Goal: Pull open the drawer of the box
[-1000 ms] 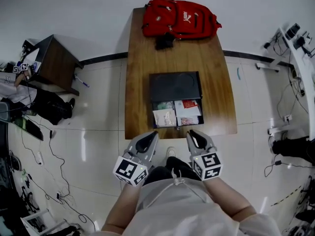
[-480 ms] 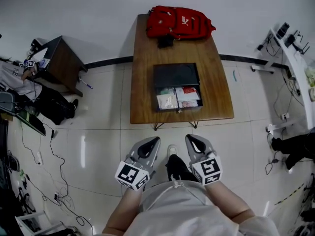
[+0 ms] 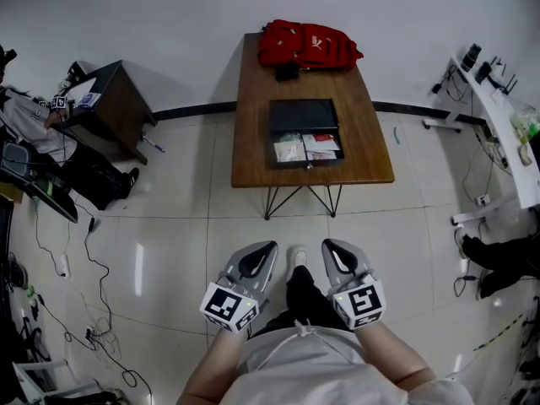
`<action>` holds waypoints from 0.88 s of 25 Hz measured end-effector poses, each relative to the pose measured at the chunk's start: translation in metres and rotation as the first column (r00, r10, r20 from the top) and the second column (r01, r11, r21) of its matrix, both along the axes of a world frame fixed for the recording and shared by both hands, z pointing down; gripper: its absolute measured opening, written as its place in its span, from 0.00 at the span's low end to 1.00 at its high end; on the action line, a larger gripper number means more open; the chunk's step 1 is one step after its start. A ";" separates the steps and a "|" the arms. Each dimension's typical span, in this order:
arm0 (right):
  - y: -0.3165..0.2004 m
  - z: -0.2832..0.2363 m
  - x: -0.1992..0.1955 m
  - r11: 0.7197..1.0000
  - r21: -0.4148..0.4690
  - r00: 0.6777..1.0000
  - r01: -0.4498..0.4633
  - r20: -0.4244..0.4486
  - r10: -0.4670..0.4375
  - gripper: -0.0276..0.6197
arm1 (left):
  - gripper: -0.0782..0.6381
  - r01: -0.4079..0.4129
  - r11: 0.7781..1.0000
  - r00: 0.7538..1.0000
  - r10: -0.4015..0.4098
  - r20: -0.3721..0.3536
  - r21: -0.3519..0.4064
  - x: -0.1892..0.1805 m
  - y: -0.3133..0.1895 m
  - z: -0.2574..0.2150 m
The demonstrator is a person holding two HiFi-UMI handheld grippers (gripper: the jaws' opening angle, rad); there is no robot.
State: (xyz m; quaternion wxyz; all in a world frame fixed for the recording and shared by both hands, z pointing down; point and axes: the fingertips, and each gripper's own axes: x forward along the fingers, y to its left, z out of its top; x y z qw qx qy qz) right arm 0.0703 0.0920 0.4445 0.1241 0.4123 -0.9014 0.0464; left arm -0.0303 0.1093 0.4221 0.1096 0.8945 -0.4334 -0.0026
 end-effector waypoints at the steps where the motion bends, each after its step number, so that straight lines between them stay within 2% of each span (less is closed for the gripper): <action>1: 0.008 -0.001 0.000 1.000 0.008 1.000 -0.002 -0.004 0.003 0.05 | 0.10 -0.001 1.000 1.000 0.001 0.000 0.000 0.001 0.009 0.000; 9: 0.064 -0.021 -0.001 0.999 0.052 1.000 0.012 -0.005 -0.011 0.05 | 0.10 -0.018 1.000 1.000 0.018 -0.011 0.016 0.013 0.064 -0.011; 17: 0.080 -0.031 -0.003 0.998 0.055 1.000 0.025 0.001 -0.025 0.05 | 0.10 -0.023 0.999 1.000 0.023 -0.013 0.046 0.022 0.076 -0.027; 22: 0.086 -0.034 -0.003 0.998 0.060 0.999 0.033 0.014 -0.034 0.05 | 0.10 -0.020 0.999 1.000 0.020 -0.010 0.038 0.026 0.083 -0.025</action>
